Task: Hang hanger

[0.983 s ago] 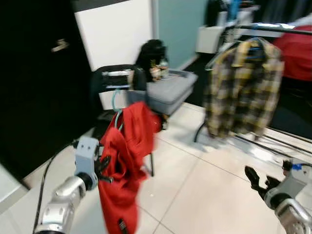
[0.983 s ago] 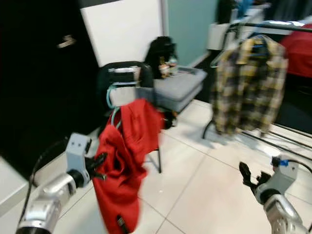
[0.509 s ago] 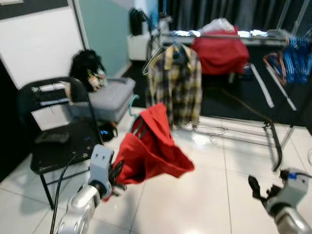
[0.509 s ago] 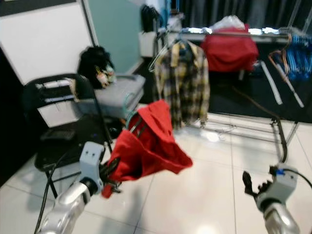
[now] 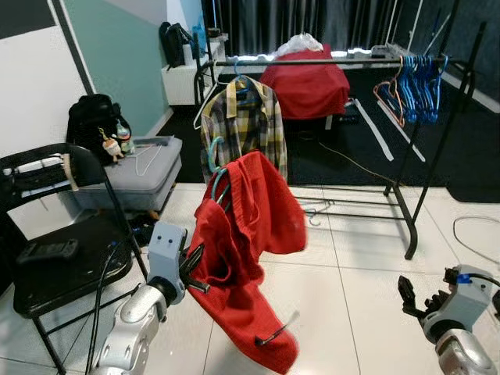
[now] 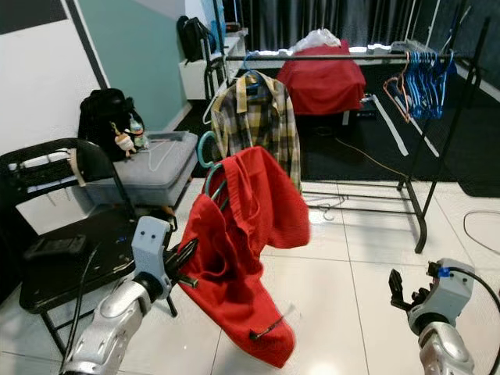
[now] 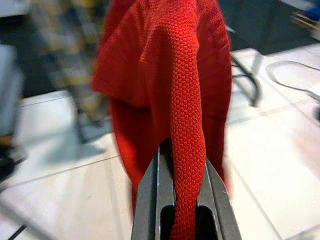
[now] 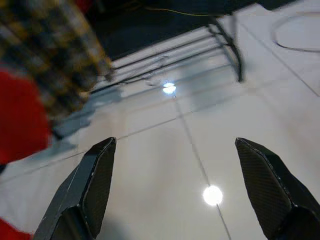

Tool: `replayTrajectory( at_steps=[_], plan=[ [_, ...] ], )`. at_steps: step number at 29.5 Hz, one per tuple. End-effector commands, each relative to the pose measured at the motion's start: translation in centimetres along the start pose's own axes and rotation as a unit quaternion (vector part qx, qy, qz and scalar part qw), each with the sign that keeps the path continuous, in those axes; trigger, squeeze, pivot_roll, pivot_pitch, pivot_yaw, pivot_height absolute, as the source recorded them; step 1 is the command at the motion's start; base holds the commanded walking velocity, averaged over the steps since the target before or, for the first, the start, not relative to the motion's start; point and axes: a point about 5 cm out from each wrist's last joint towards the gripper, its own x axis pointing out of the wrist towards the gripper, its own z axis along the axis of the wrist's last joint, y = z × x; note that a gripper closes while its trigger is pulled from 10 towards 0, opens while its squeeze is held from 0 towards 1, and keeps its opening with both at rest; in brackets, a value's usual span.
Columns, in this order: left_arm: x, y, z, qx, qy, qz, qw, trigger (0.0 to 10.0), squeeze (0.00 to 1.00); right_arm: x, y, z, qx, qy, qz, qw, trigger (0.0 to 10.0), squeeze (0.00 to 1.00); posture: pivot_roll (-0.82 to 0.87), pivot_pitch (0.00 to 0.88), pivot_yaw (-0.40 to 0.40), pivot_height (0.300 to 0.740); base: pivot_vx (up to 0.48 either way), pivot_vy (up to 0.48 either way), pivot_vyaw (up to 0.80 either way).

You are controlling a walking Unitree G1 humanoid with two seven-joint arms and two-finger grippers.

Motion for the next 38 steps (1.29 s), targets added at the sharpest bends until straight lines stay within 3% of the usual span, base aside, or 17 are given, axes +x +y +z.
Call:
replayTrajectory(
  at_steps=[1, 6, 11, 17, 26, 38],
  plan=[
    [0.7, -0.7, 1.0, 0.006, -0.028, -0.017, 0.999, 10.0, 0.00, 0.1, 0.0, 0.2, 0.004, -0.011, -0.002, 1.000, 10.0, 0.00, -0.15, 0.000, 0.062, 0.740, 0.469, 0.000, -0.80],
    [1.2, -1.3, 1.3, 0.007, -0.032, -0.029, 0.999, 10.0, 0.00, 0.1, -0.3, 0.1, 0.001, -0.013, -0.011, 1.000, 10.0, 0.00, -0.15, 0.000, 0.066, 0.740, 0.469, 0.000, -0.80],
    [2.5, -3.2, 2.2, -0.001, -0.048, -0.059, 0.997, 10.0, 0.00, 0.3, -0.1, 0.1, 0.004, -0.017, -0.011, 1.000, 10.0, 0.00, -0.16, 0.000, 0.081, 0.740, 0.470, 0.000, -0.80],
    [3.1, -3.8, 2.6, -0.007, -0.054, -0.067, 0.996, 10.0, 0.00, 0.3, -0.1, 0.0, 0.004, -0.019, -0.014, 1.000, 10.0, 0.00, -0.16, 0.000, 0.084, 0.740, 0.470, 0.000, -0.80],
    [4.8, -5.4, 3.9, -0.014, -0.070, -0.082, 0.994, 10.0, 0.00, 0.4, 0.1, -0.1, 0.007, -0.028, -0.019, 0.999, 10.0, 0.00, -0.16, 0.000, 0.089, 0.740, 0.469, 0.000, 0.00],
    [5.9, -4.8, 4.1, 0.005, -0.057, -0.033, 0.998, 10.0, 0.00, 0.5, 0.1, 0.1, 0.006, -0.035, -0.020, 0.999, 10.0, 0.00, -0.16, 0.000, 0.094, 0.740, 0.472, 0.000, 0.00]
  ],
)
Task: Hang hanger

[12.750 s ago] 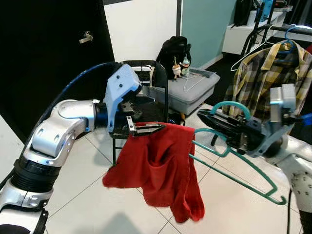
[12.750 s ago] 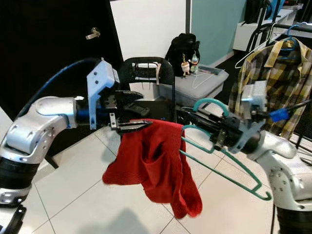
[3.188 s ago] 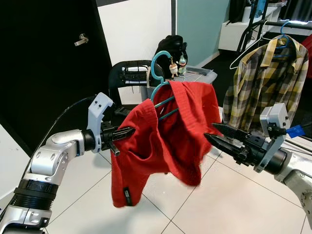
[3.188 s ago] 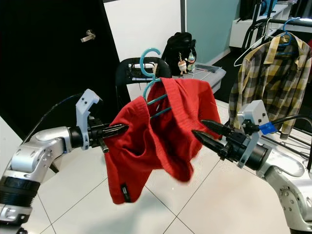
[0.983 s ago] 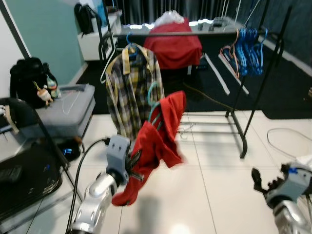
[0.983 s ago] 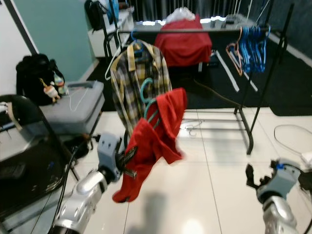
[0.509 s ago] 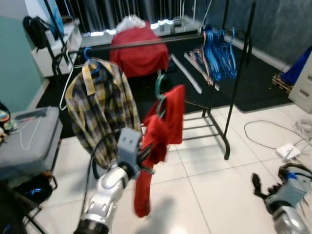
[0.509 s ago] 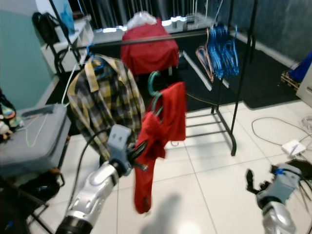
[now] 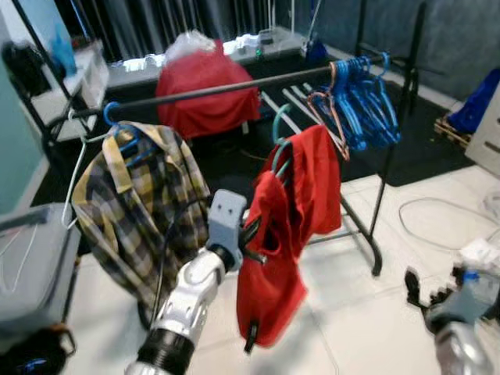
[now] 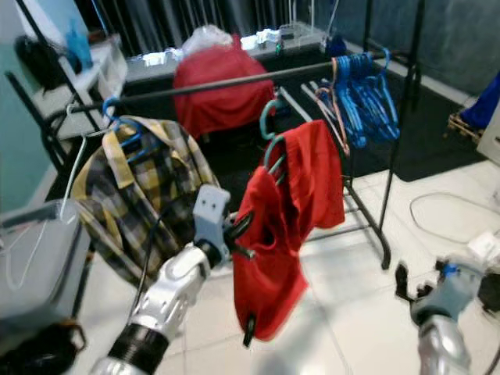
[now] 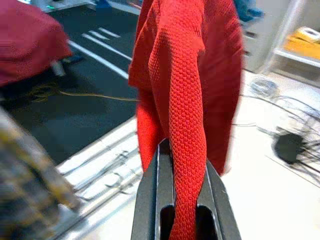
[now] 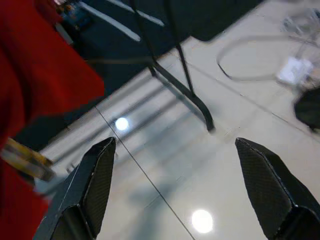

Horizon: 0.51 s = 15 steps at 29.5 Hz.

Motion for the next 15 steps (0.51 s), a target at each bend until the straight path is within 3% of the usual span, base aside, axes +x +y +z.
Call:
replayTrajectory(
  at_steps=[1, 15],
  plan=[
    [-0.3, 1.5, 0.0, 0.010, 0.001, 0.034, 0.999, 10.0, 0.00, -0.2, 0.6, -0.7, -0.002, 0.007, 0.008, 1.000, 10.0, 0.00, -0.16, 0.000, 0.095, 0.740, 0.472, 0.000, 0.00],
    [-0.2, 2.8, -1.0, 0.030, 0.050, 0.078, 0.995, 10.0, 0.00, -0.2, 0.4, -0.6, -0.003, 0.002, 0.008, 1.000, 10.0, 0.00, -0.17, 0.000, 0.102, 0.740, 0.477, 0.000, 0.00]
  ],
)
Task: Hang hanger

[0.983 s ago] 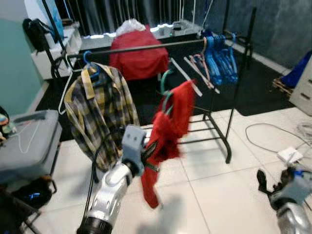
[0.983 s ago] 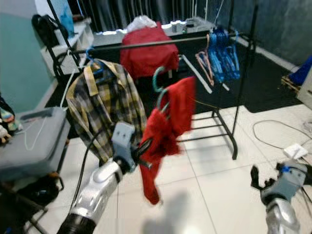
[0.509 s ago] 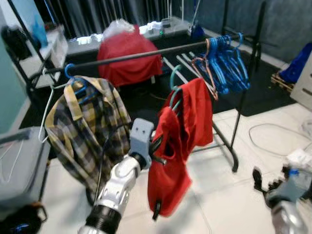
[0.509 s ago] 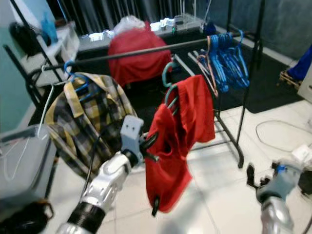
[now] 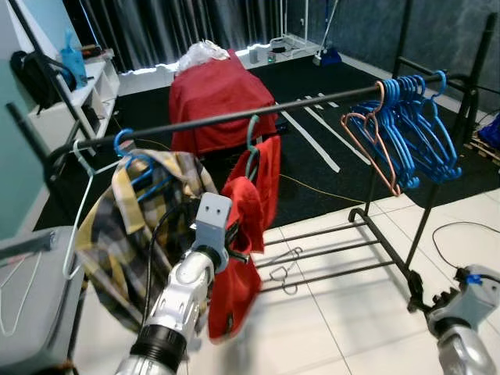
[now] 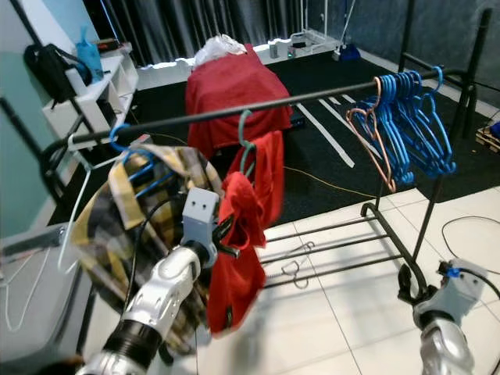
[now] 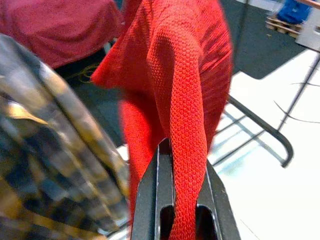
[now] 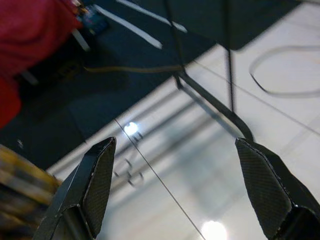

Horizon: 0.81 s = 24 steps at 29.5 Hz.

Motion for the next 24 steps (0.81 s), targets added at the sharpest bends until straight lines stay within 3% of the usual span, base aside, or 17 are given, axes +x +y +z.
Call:
replayTrajectory(
  at_steps=[1, 4, 10, 17, 24],
  plan=[
    [-0.1, 0.9, -0.2, 0.009, 0.009, 0.019, 1.000, 10.0, 0.00, 0.0, 0.6, -0.4, -0.002, 0.002, 0.009, 1.000, 10.0, 0.00, -0.17, 0.000, 0.104, 0.740, 0.472, 0.000, 0.00],
    [0.2, 0.6, -0.2, 0.008, 0.011, 0.018, 1.000, 10.0, 0.00, 0.0, 0.5, -0.3, -0.003, 0.002, 0.009, 1.000, 10.0, 0.00, -0.17, 0.000, 0.103, 0.740, 0.460, 0.000, 0.00],
    [0.5, -0.3, 0.2, -0.021, 0.004, 0.019, 1.000, 10.0, 0.00, -0.1, 0.4, -0.3, -0.008, 0.002, 0.010, 1.000, 10.0, 0.00, -0.17, 0.000, 0.107, 0.740, 0.000, 0.000, 0.00],
    [-0.3, 0.7, -2.9, -0.034, 0.085, 0.068, 0.993, 10.0, 0.00, -0.2, 0.1, -0.4, -0.012, 0.007, 0.008, 1.000, 10.0, 0.00, -0.16, 0.000, 0.101, 0.740, 0.000, 0.000, 0.00],
    [-0.9, 1.2, -4.0, -0.036, 0.114, 0.094, 0.988, 10.0, 0.00, -0.2, 0.1, -0.5, -0.014, 0.011, 0.008, 1.000, 10.0, 0.00, -0.16, 0.000, 0.096, 0.740, 0.000, 0.000, 0.00]
  ],
)
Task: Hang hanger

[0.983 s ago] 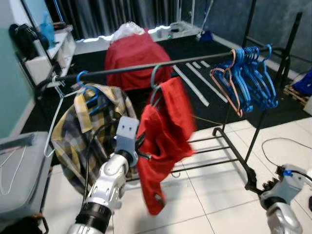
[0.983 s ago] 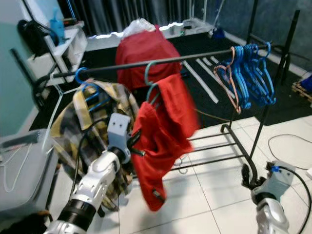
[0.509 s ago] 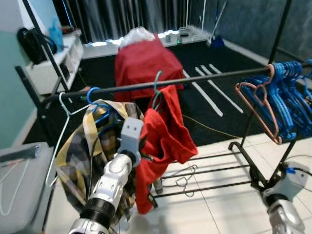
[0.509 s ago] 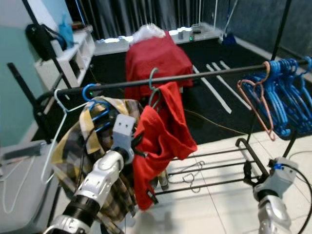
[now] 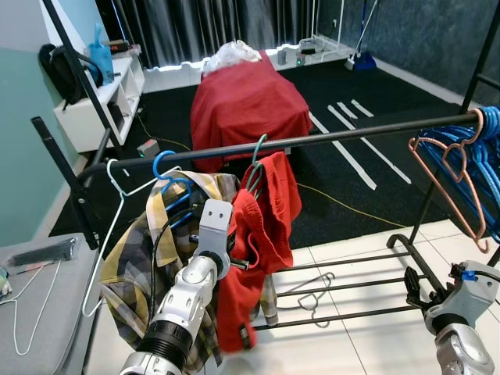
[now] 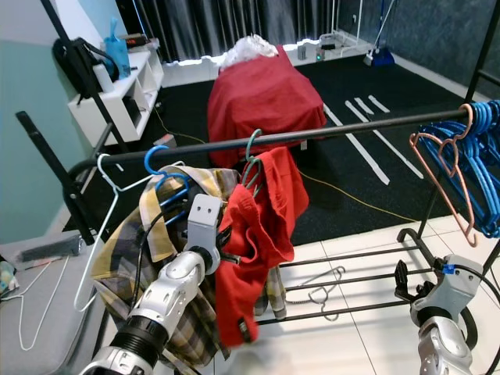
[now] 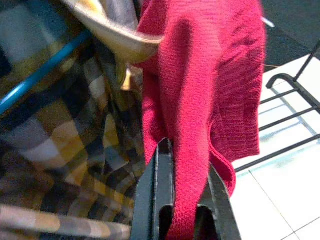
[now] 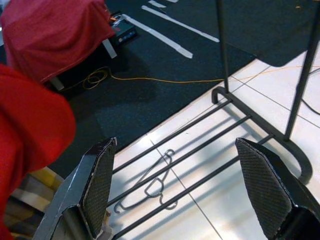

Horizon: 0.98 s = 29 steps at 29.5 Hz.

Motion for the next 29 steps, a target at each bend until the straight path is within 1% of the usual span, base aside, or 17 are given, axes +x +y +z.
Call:
replayTrajectory(
  at_steps=[1, 2, 7, 9, 10, 12, 15, 17, 18, 19, 20, 23, 24, 26, 27, 28, 29],
  plan=[
    [-0.2, 0.6, -0.4, -0.007, 0.009, 0.013, 1.000, 10.0, 0.71, -0.2, 0.0, -0.6, -0.003, 0.014, 0.002, 1.000, 10.0, 0.00, -0.16, 0.000, 0.095, 0.740, 0.000, 0.000, 0.00],
    [-0.4, 0.6, -0.6, -0.013, 0.009, 0.011, 1.000, 10.0, 1.00, -0.1, 0.1, -0.6, -0.004, 0.015, 0.003, 1.000, 10.0, 0.00, -0.15, 0.000, 0.093, 0.740, 0.000, 0.000, 0.00],
    [-1.2, -0.1, -1.3, -0.019, 0.005, -0.035, 0.999, 10.0, 1.00, -0.1, 0.1, -1.0, -0.005, 0.025, 0.004, 1.000, 10.0, 0.00, -0.15, 0.000, 0.092, 0.740, 0.000, 0.000, 0.00],
    [-1.9, 0.3, -1.7, -0.005, 0.000, -0.049, 0.999, 10.0, 1.00, -0.3, -0.1, -1.3, -0.006, 0.031, 0.000, 0.999, 10.0, 0.00, -0.15, 0.000, 0.090, 0.740, 0.000, 0.000, 0.00],
    [-3.4, 1.7, -2.6, 0.017, -0.010, -0.059, 0.998, 10.0, 1.00, -0.7, -0.9, -2.1, -0.010, 0.047, -0.013, 0.999, 10.0, 0.00, -0.14, 0.000, 0.083, 0.740, 0.000, 0.000, 0.00],
    [-3.9, 2.2, -2.7, 0.019, -0.013, -0.057, 0.998, 10.0, 1.00, -0.9, -1.2, -2.3, -0.011, 0.052, -0.018, 0.998, 10.0, 0.00, -0.14, 0.000, 0.083, 0.740, 0.000, 0.000, 0.00],
    [-5.1, 3.9, -2.6, 0.030, -0.039, -0.031, 0.998, 10.0, 1.00, -1.4, -1.8, -3.2, -0.014, 0.066, -0.029, 0.997, 10.0, 0.00, -0.12, 0.000, 0.075, 0.740, 0.000, 0.000, 0.00],
    [-5.1, 3.9, -2.6, 0.030, -0.039, -0.031, 0.998, 10.0, 1.00, -1.4, -1.8, -3.2, -0.014, 0.066, -0.029, 0.997, 10.0, 0.00, -0.12, 0.000, 0.075, 0.740, 0.000, 0.000, 0.00],
    [-5.9, 5.8, -2.8, 0.031, -0.049, 0.018, 0.998, 10.0, 1.00, -1.9, -2.2, -4.0, -0.018, 0.081, -0.036, 0.996, 10.0, 0.00, -0.12, 0.000, 0.068, 0.740, 0.000, 0.000, 0.00],
    [-5.9, 5.8, -2.8, 0.031, -0.049, 0.018, 0.998, 10.0, 1.00, -1.9, -2.2, -4.0, -0.018, 0.081, -0.036, 0.996, 10.0, 0.00, -0.12, 0.000, 0.068, 0.740, 0.000, 0.000, 0.00],
    [-6.6, 8.0, -3.4, 0.032, -0.046, 0.070, 0.996, 10.0, 1.00, -2.5, -2.6, -4.9, -0.020, 0.096, -0.042, 0.994, 10.0, 0.00, -0.10, 0.000, 0.059, 0.740, 0.000, 0.000, 0.00],
    [-6.6, 8.0, -3.4, 0.032, -0.046, 0.070, 0.996, 10.0, 1.00, -2.5, -2.6, -4.9, -0.020, 0.096, -0.042, 0.994, 10.0, 0.00, -0.10, 0.000, 0.059, 0.740, 0.000, 0.000, 0.00],
    [-7.1, 9.9, -4.5, 0.022, -0.029, 0.113, 0.993, 10.0, 0.37, -3.1, -2.8, -5.8, -0.020, 0.111, -0.043, 0.993, 10.0, 0.00, -0.10, 0.000, 0.052, 0.740, 0.000, 0.000, 0.00],
    [-7.1, 9.9, -4.5, 0.022, -0.029, 0.113, 0.993, 10.0, 0.37, -3.1, -2.8, -5.8, -0.020, 0.111, -0.043, 0.993, 10.0, 0.00, -0.10, 0.000, 0.052, 0.740, 0.000, 0.000, 0.00],
    [-7.4, 11.6, -5.9, -0.004, -0.012, 0.136, 0.991, 10.0, 0.00, -4.0, -2.4, -7.1, -0.017, 0.127, -0.029, 0.991, 10.0, 0.00, -0.09, 0.000, 0.039, 0.740, 0.000, 0.000, 0.00],
    [-7.4, 11.6, -5.9, -0.004, -0.012, 0.136, 0.991, 10.0, 0.00, -4.0, -2.4, -7.1, -0.017, 0.127, -0.029, 0.991, 10.0, 0.00, -0.09, 0.000, 0.039, 0.740, 0.000, 0.000, 0.00],
    [-7.7, 12.6, -7.2, -0.026, 0.003, 0.147, 0.989, 10.0, 0.00, -4.8, -2.0, -8.2, -0.013, 0.139, -0.013, 0.990, 10.0, 0.00, -0.08, 0.000, 0.036, 0.740, 0.000, 0.000, 0.00]
  ],
)
